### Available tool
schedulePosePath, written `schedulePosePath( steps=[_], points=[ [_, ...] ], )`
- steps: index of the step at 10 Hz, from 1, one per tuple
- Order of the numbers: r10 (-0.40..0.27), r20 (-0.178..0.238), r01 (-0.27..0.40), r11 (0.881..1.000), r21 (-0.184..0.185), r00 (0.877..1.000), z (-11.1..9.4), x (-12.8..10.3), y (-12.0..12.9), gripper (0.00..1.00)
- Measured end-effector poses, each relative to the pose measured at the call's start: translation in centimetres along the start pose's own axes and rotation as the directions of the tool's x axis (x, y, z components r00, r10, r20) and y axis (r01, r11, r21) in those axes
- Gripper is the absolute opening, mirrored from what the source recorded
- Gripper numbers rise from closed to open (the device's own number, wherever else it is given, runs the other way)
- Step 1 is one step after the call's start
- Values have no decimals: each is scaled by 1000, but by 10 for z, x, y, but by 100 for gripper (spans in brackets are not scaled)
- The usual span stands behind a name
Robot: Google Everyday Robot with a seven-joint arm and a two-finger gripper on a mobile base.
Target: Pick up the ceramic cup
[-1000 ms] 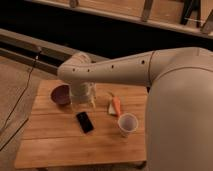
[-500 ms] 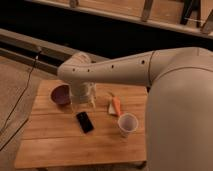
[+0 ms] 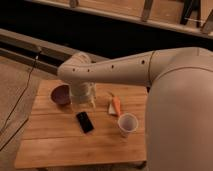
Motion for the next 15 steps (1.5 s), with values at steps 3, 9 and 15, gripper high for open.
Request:
schedulePosePath(
  steps=[3,9,15],
  points=[
    [0,0,0,1000,0,1000,0,0,0,65],
    [0,0,0,1000,0,1000,0,0,0,65],
    [8,10,-8,1000,22,1000,-1,-1,-27,65]
  ],
)
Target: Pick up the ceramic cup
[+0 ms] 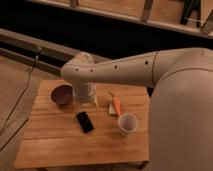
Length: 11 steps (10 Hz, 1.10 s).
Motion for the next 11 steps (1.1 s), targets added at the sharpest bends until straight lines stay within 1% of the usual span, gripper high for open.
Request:
schedulePosePath(
  steps=[2,3,4,5,8,11],
  points=[
    [19,9,-20,1000,9,1000,-2,4,-26,65],
    [32,15,-32,999,6,999,-2,6,-37,65],
    [48,24,-48,999,0,999,-1,9,-51,65],
    [68,37,-68,998,-14,997,1,11,-65,65],
    [114,58,-112,993,-41,992,9,17,-99,65],
    [145,58,-142,988,-54,988,21,24,-126,65]
  ],
)
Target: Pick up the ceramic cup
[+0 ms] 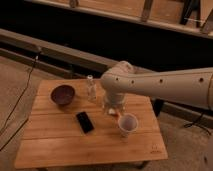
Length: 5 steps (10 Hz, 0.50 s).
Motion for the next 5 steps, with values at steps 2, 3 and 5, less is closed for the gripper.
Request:
schedulePosePath(
  steps=[2,3,5],
  points=[
    [14,-8,-14,1000,-4,1000,9,-1,-16,65],
    [18,-16,-18,1000,-6,1000,14,-2,-21,65],
    [29,-38,-30,999,-12,999,26,-4,-30,65]
  ],
)
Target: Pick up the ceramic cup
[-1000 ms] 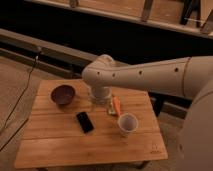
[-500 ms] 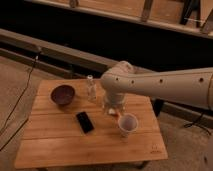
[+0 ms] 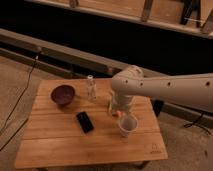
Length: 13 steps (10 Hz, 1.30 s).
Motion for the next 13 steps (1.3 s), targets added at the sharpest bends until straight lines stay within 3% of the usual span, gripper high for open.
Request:
schedulePosePath(
  steps=[10,11,13],
  points=[
    [31,-111,-32,999,-9,993,54,-7,-12,65],
    [29,-116,-30,1000,-9,993,57,-8,-10,62],
    [21,-126,-22,1000,-10,992,62,-10,-5,42]
  ],
)
